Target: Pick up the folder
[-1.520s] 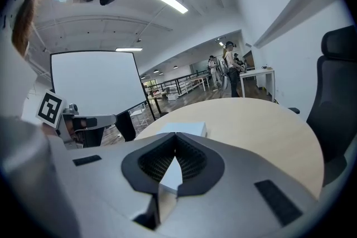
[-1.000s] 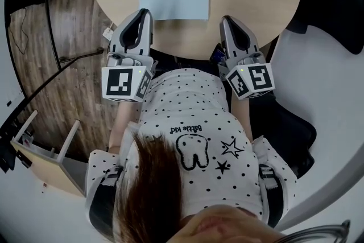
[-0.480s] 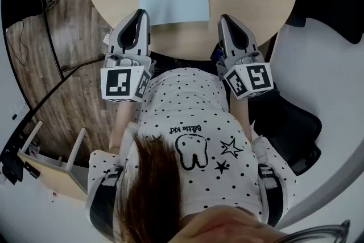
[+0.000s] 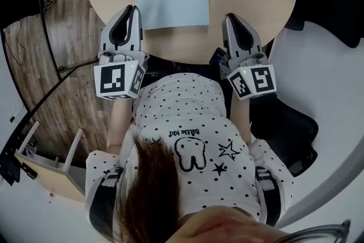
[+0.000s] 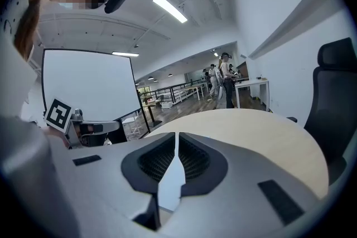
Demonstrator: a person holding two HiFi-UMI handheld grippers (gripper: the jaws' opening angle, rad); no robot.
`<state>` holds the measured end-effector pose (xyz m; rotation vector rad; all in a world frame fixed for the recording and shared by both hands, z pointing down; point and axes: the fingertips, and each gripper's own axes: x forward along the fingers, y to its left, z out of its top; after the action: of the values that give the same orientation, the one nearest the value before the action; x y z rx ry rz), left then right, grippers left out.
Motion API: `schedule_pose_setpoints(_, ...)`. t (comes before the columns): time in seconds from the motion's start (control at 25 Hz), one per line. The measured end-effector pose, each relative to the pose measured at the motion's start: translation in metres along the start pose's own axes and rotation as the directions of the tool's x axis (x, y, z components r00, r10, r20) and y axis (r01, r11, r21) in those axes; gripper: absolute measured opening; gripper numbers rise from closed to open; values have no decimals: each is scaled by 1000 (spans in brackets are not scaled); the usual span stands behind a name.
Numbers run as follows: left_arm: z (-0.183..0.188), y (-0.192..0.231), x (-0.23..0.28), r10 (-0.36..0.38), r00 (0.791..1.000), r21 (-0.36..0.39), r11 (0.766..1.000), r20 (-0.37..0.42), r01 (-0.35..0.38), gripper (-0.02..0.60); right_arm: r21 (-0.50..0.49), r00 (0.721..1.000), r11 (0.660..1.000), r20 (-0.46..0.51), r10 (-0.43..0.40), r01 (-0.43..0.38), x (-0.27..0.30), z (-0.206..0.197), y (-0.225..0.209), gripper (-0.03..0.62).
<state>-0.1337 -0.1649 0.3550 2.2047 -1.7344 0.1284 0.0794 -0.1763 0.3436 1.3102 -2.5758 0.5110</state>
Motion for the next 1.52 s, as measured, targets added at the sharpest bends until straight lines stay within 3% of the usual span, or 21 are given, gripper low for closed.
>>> schedule_pose_setpoints(0.08, 0, 5, 7, 5, 1000, -6, 1000, 1, -5, 47, -2, 1000, 1000, -6, -1, 1, 5, -1, -5, 18)
schedule_pose_setpoints(0.12, -2, 8, 11, 4, 1000, -10, 1000, -2, -4, 120, 1, 1000, 1000, -9, 3, -3, 9, -4, -8, 46)
schedule_pose_setpoints(0.16, -6, 10, 16, 2, 1000, -17, 1000, -6, -2, 150, 4, 1000, 1000, -13, 8, -8, 14, -7, -11, 82)
schedule_pose_setpoints(0.64, -33, 51, 53, 26, 998, -76, 997, -49, -30, 150, 40, 998, 999, -66, 22, -19, 77, -32, -32, 129)
schedule_pose_setpoints(1.24, -56, 62, 94, -12, 995, -109, 994, -103, 0, 179, 63, 993, 998, -119, 6, 2, 120, -50, -55, 152)
schedule_pose_setpoints(1.52, -83, 70, 115, -23, 986, -147, 989, -168, -2, 195, 83, 990, 996, -143, -7, 19, 137, -58, -64, 166)
